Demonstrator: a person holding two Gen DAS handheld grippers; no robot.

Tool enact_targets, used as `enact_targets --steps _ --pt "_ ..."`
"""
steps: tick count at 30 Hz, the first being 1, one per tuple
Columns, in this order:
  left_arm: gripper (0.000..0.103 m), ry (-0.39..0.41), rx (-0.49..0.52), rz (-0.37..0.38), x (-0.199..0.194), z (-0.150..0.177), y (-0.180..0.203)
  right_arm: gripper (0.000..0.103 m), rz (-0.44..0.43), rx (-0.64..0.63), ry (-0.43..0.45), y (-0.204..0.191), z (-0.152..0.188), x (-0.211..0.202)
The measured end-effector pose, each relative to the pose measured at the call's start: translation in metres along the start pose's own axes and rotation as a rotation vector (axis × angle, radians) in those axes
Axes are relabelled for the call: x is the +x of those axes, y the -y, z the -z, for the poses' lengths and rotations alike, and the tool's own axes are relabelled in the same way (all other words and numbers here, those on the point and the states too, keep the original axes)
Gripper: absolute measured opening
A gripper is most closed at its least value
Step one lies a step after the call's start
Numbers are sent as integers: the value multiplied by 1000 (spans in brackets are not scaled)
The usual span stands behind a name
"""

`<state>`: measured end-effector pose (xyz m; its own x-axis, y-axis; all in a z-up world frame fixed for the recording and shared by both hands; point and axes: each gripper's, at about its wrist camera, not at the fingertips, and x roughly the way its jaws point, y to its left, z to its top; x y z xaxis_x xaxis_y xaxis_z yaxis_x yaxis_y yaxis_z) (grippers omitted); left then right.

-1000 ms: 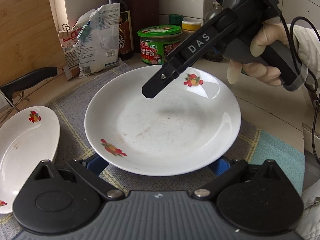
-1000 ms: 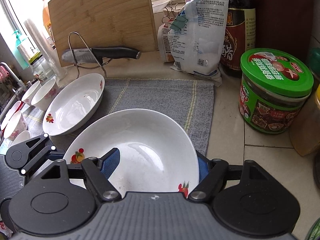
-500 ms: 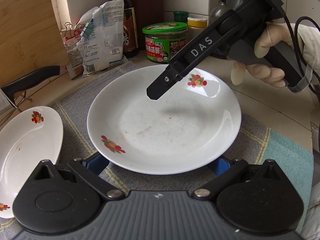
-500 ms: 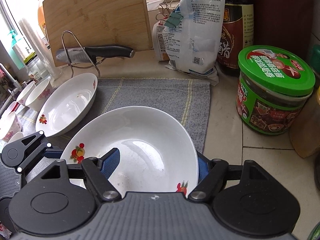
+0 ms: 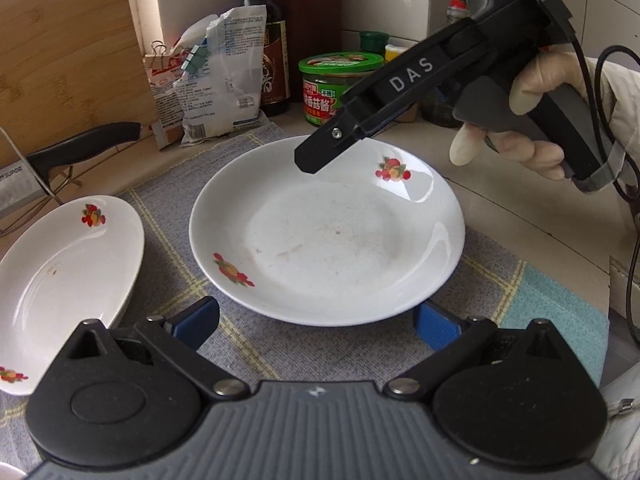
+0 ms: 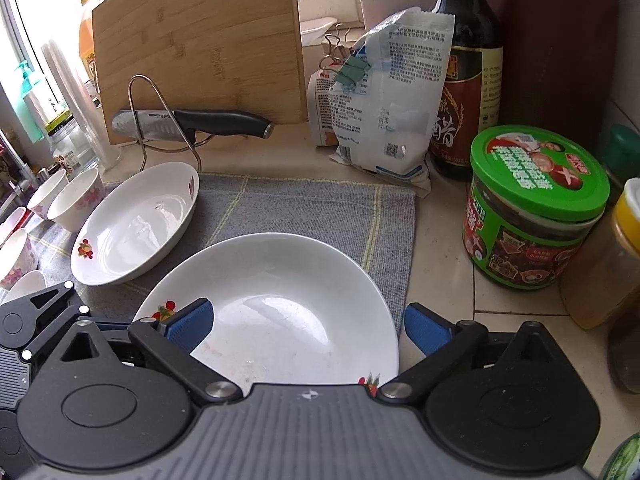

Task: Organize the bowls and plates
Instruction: 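Lower the plain plate onto the towel and open the right tool, then grasp the rim of the brown-stained white plate with the right tool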

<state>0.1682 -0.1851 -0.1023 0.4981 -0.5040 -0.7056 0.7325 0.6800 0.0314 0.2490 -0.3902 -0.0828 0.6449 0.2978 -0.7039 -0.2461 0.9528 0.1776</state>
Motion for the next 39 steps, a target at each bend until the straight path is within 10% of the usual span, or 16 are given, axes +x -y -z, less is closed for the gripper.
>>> enact_targets --steps 20,39 --pt "102 152 -313 -371 -132 55 8 103 -88 -138 43 -113 27 -38" --pt "102 63 -262 -329 -222 169 -65 103 -84 -113 -18 -249 53 -11"
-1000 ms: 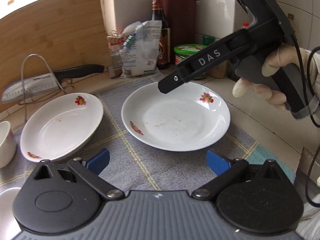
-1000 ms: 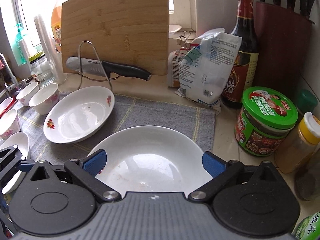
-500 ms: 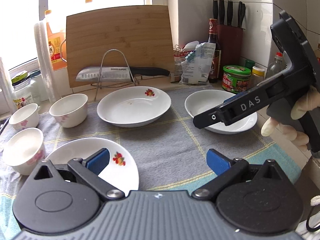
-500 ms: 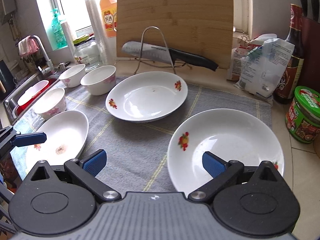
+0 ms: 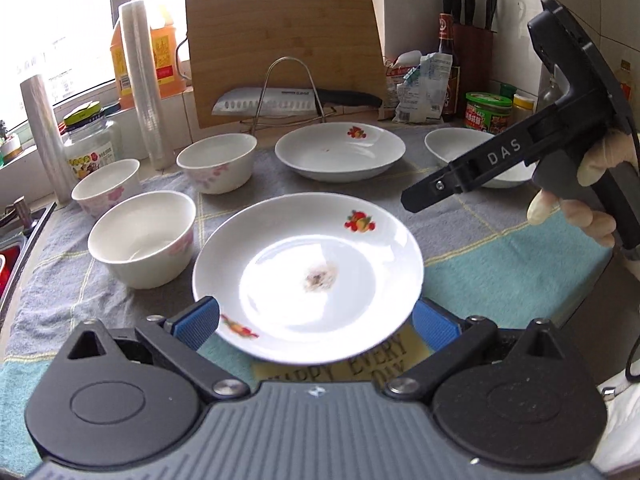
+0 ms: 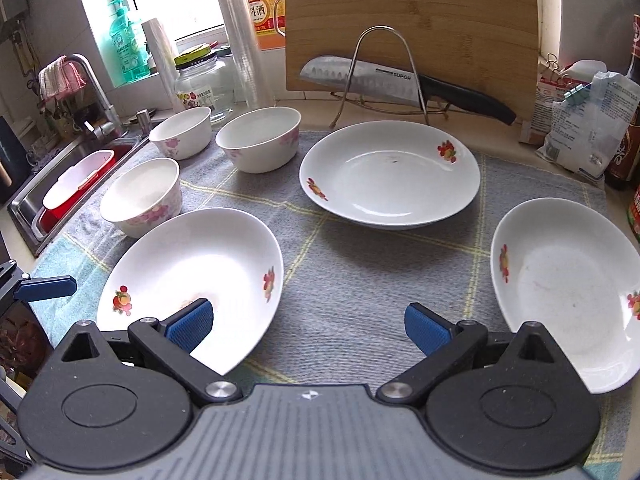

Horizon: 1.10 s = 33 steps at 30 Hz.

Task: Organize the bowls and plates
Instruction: 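Grasp the rim of the brown-stained white plate with the right tool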

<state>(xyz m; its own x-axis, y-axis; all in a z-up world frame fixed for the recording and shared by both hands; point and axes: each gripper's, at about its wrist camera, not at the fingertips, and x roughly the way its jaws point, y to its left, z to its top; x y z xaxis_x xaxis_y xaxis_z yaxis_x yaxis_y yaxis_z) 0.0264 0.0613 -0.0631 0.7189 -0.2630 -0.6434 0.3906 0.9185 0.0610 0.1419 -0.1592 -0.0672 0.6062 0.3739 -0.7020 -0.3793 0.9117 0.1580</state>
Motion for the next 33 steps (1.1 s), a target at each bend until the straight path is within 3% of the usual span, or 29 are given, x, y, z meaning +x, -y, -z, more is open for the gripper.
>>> enact_targets --steps 10,24,33 --pt "102 -63 18 107 18 32 -33 103 -13 25 -68 -41 8 25" --pt "102 -72 61 144 42 29 -38 103 -70 -18 -160 -50 -4 66" --pt "103 -41 120 207 48 27 -46 103 -116 -58 -186 -51 -16 81"
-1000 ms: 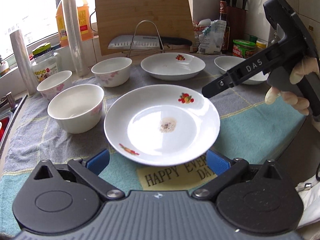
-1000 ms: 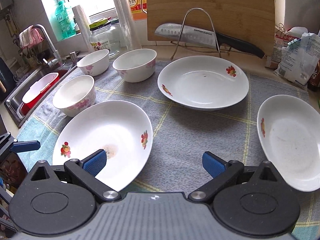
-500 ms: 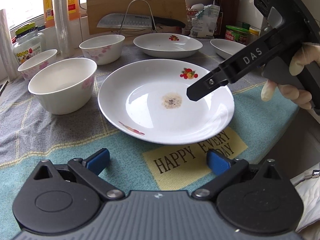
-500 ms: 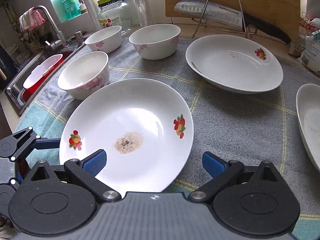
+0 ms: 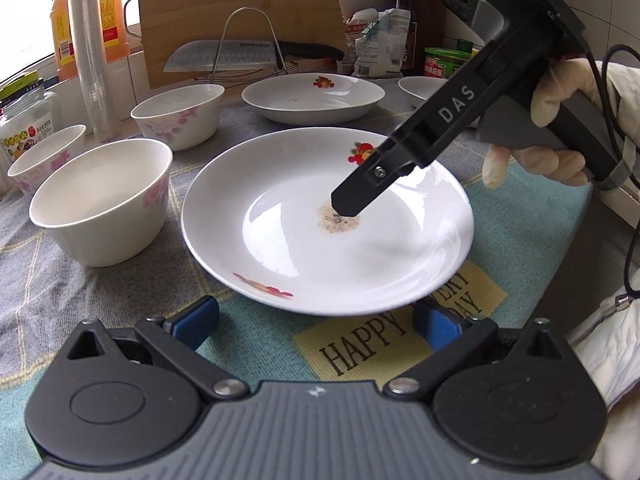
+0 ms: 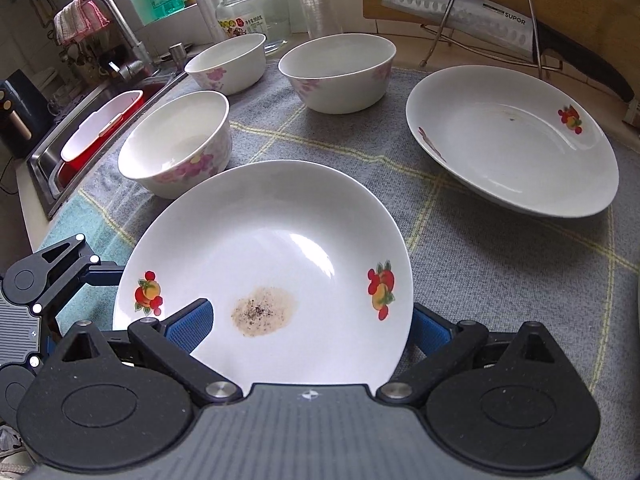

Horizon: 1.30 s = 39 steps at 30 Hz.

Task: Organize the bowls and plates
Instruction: 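Grasp the rim of the brown-stained white plate with the right tool, then lift and carry the stained plate toward the placed plain plate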

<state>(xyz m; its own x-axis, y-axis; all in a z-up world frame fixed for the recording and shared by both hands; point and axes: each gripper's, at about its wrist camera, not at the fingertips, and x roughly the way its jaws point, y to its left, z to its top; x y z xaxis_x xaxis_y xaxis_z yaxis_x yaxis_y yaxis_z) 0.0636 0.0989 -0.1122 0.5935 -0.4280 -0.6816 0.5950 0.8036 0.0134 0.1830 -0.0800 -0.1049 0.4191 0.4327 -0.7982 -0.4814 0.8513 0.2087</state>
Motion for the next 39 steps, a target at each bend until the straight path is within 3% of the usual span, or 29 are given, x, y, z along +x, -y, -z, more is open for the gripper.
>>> enact_targets --steps 24,39 --pt "103 25 69 74 9 -6 -12 103 -38 -49 -23 7 -21 13" --pt "103 20 101 102 11 -8 -15 100 -125 -34 -82 11 -28 11"
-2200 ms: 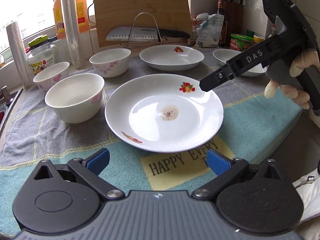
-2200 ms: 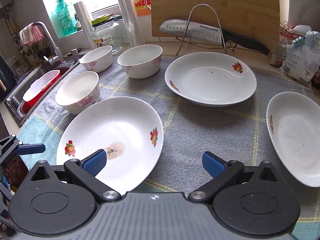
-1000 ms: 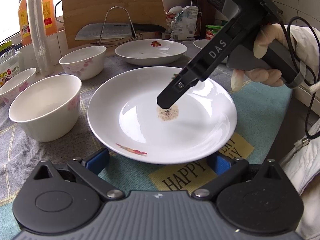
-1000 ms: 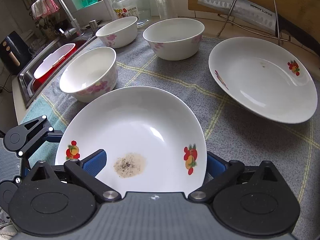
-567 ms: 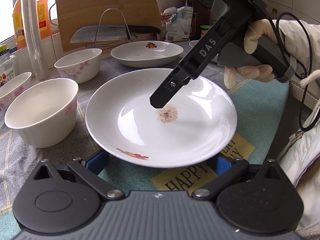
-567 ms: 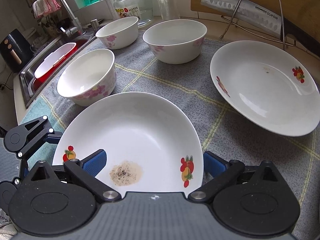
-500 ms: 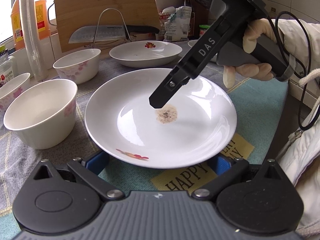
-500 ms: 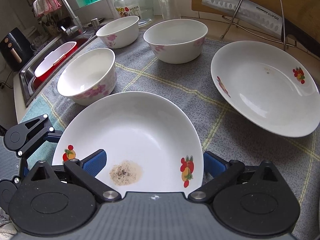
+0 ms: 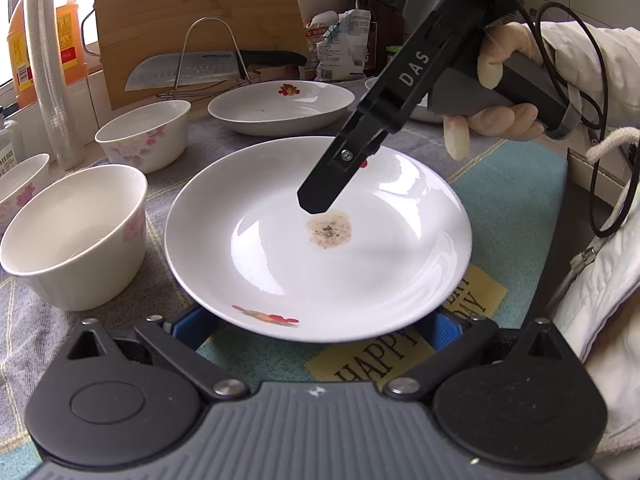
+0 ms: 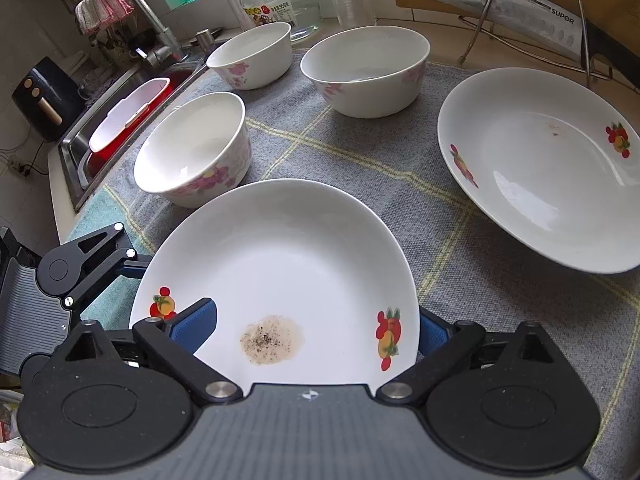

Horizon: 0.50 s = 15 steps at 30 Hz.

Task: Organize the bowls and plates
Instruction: 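Lift and carry the stained plate toward the placed plain plate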

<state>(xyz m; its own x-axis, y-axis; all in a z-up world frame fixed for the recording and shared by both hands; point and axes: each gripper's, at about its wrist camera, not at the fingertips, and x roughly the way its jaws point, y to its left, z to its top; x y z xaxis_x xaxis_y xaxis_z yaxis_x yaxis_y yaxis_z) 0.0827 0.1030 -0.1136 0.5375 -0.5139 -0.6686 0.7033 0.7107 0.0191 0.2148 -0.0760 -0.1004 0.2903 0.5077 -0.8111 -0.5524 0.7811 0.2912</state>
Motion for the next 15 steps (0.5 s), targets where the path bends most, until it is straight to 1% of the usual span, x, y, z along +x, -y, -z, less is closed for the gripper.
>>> enact_targets --steps 7,15 --pt "103 -3 16 0 0 -1 1 95 -15 22 -8 5 -4 -1" --pt "103 -21 17 0 1 -3 1 93 -21 27 -14 7 -5 -2"
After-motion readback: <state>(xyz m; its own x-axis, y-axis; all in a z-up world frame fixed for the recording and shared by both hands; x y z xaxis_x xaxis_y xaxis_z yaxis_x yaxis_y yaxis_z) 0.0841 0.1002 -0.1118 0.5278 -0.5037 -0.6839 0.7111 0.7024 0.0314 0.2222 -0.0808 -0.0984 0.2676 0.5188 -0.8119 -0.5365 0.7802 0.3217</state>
